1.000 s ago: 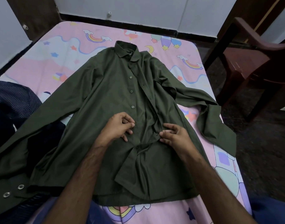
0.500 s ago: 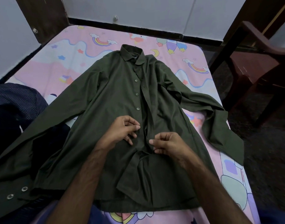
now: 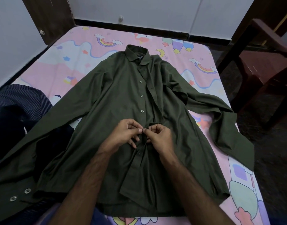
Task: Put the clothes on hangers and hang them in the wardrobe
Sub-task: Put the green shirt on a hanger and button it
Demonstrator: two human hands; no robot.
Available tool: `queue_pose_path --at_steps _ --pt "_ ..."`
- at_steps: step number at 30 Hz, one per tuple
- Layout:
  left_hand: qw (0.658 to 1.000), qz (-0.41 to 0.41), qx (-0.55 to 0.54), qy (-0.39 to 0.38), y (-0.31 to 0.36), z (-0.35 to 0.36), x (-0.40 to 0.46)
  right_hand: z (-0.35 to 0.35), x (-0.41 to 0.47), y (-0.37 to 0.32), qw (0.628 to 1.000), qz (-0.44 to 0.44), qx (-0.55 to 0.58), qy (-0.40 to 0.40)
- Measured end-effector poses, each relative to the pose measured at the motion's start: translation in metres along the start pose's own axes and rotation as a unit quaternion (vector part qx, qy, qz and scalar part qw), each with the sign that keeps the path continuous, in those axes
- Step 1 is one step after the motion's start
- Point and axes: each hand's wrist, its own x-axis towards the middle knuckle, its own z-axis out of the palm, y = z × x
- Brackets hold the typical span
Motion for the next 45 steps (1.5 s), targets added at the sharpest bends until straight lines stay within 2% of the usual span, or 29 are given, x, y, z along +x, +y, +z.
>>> queue_pose_path --at_steps 8,13,17,20,26,33,36,42,45 --pt "1.000 -0.001 0.010 0.014 -0.002 0.002 0.001 0.000 0.002 0.013 0.998 -0.037 -0.043 0.020" --pt "0.999 0.008 0.014 0.042 -0.004 0.004 0.004 -0.002 -0.001 0.021 0.997 -0.073 -0.033 -0.006" --pt "0.999 0.007 0.009 0.053 -0.005 0.005 0.004 -0.006 -0.001 0.017 0.995 -0.029 0.084 -0.034" --pt "0.999 0.007 0.008 0.049 -0.004 0.004 0.004 -0.009 0.002 0.013 0.990 0.007 0.126 -0.057" --pt "0.999 0.005 -0.014 0.041 -0.002 0.003 0.002 -0.006 0.005 0.014 0.990 0.010 0.118 -0.070" --pt "0.993 0.056 0.069 0.082 -0.010 0.007 0.007 0.001 0.006 0.024 0.998 -0.038 0.039 -0.029" --pt "0.989 0.050 0.093 0.105 -0.015 0.006 0.011 0.001 0.006 0.025 0.998 -0.041 0.034 -0.039" --pt "0.995 0.047 0.025 0.083 -0.016 0.008 0.012 -0.004 0.008 0.022 0.993 -0.020 0.081 -0.087" --pt "0.988 0.066 0.091 0.104 -0.020 0.009 0.013 -0.009 0.009 0.018 0.987 0.018 0.104 -0.117"
